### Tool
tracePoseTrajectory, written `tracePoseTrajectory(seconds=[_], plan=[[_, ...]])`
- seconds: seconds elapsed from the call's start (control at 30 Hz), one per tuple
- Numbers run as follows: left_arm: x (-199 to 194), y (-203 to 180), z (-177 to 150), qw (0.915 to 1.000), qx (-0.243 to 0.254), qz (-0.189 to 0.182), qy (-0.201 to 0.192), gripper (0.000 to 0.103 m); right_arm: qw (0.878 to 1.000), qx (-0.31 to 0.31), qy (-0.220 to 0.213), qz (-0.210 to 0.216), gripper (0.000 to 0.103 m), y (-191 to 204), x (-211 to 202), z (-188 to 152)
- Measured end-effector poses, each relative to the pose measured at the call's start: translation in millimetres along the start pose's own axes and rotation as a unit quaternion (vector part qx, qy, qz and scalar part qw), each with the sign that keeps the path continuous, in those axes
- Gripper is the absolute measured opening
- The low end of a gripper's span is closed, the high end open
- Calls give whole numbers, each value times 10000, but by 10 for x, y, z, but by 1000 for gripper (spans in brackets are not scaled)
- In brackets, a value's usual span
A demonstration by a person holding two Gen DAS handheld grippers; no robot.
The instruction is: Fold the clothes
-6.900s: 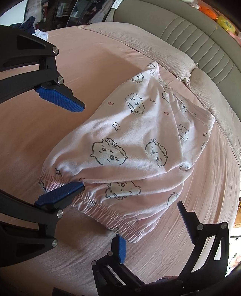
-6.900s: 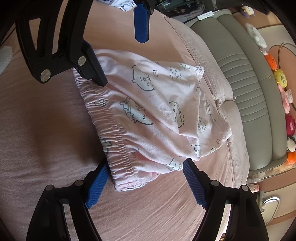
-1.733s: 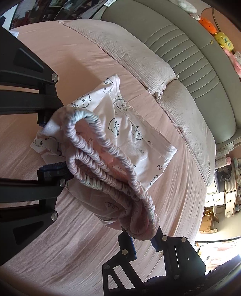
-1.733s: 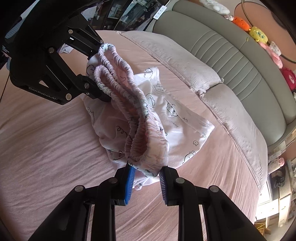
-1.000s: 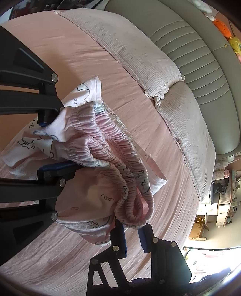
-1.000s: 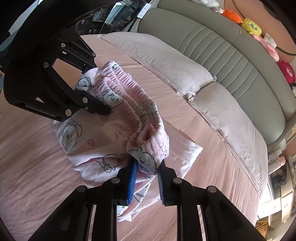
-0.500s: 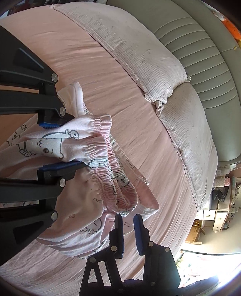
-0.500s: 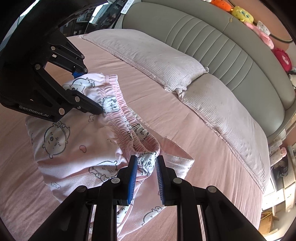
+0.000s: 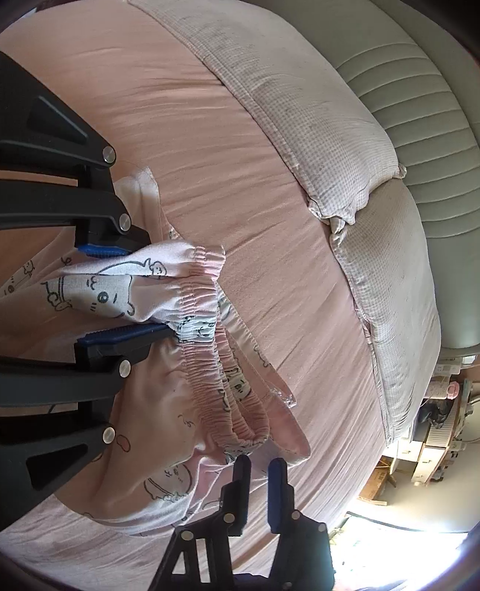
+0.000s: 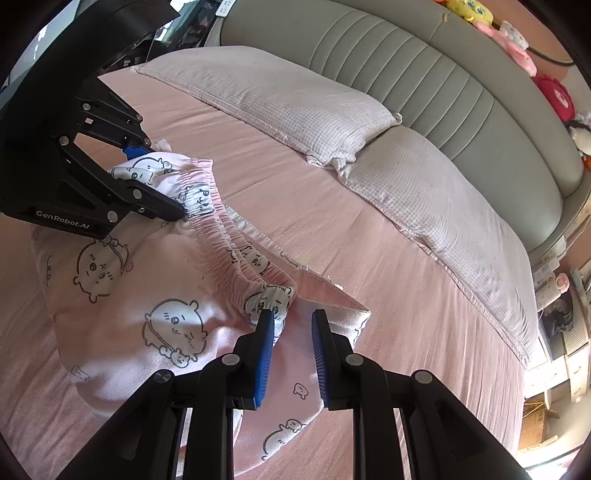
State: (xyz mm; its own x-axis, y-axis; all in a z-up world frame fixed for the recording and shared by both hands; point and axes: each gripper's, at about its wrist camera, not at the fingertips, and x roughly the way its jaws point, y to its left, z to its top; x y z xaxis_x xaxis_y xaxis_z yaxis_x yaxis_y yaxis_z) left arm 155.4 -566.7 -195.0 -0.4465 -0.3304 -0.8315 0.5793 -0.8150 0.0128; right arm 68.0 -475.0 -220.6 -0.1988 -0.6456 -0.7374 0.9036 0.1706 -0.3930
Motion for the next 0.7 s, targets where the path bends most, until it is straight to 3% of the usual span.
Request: tracePoseTrajectory(seconds=[0.07, 0.13, 0.17, 0.2, 0.27, 0.4, 0.7], plan=[[-88, 87, 23, 9992, -378, -88, -36, 31, 9999, 132, 31, 12, 20, -21, -15, 20], [-203, 145, 56, 9981, -608, 86, -101, 51, 9996, 279, 12, 10, 23, -50, -40, 39], [-271, 171, 67, 9973, -691, 197, -172, 67, 9994, 355, -8, 5, 34, -65, -57, 46], [-345, 197, 75, 9962, -763, 314, -261, 74, 9990, 435, -58, -15, 52, -82, -88, 44], [-470, 260, 73, 9938, -967, 398, -375, 75, 9980, 590, -218, -81, 73, -113, -181, 30], [-642, 323, 31, 9898, -1218, 615, -407, 76, 9960, 815, -290, -242, 76, -151, -374, -6], [-822, 40, -197, 9895, -1264, 624, -314, 82, 9918, 1244, -39, -304, 79, -157, -762, -242]])
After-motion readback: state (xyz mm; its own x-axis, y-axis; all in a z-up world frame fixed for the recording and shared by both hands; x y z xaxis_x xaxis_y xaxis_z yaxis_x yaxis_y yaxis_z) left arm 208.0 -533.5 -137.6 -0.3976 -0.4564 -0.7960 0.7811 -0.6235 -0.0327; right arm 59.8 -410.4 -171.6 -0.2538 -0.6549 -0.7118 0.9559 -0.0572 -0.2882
